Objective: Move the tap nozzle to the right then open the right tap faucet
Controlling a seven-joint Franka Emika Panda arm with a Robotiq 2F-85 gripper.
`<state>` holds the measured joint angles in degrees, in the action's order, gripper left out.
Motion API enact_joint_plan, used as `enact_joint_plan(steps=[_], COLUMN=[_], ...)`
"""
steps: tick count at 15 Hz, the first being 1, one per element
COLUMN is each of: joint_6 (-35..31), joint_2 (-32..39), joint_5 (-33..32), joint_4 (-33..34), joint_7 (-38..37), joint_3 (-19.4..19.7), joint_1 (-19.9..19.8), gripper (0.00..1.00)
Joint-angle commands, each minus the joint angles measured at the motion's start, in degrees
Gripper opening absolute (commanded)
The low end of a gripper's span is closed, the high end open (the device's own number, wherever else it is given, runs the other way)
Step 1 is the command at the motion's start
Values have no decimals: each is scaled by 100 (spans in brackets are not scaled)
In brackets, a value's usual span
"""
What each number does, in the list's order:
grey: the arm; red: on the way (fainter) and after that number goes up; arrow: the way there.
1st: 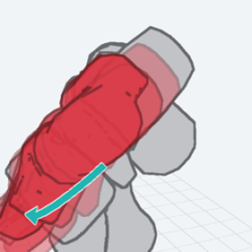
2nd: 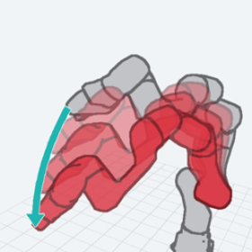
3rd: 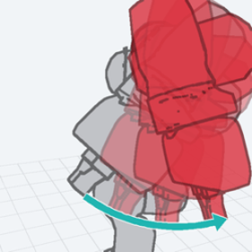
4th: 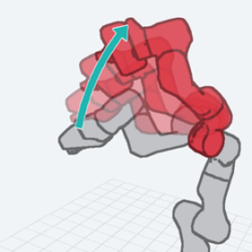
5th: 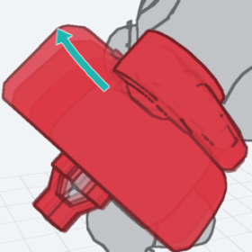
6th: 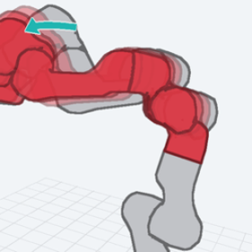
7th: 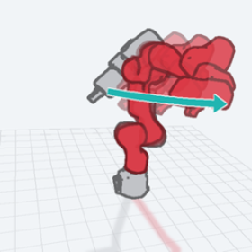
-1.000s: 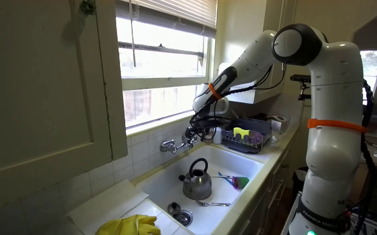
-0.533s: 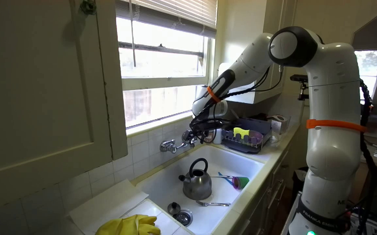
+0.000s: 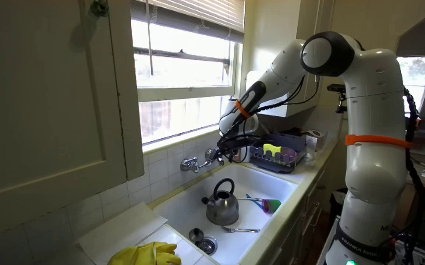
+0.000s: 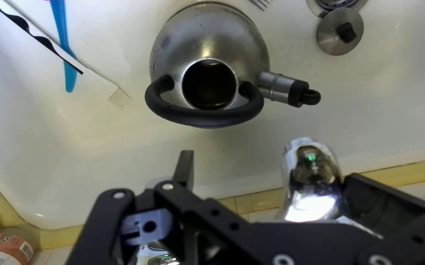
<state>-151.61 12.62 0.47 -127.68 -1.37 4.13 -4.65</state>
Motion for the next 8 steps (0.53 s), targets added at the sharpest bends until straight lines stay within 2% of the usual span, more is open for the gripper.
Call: enact_joint_plan(steps=[1,8], joint_6=[-336,-664], joint_2=[165,342], joint_5=[-304,-575], joint_4=[-135,-163], joint_7=[29,-8], joint_3=[263,590], joint_1=[-107,-197], gripper=[100,100])
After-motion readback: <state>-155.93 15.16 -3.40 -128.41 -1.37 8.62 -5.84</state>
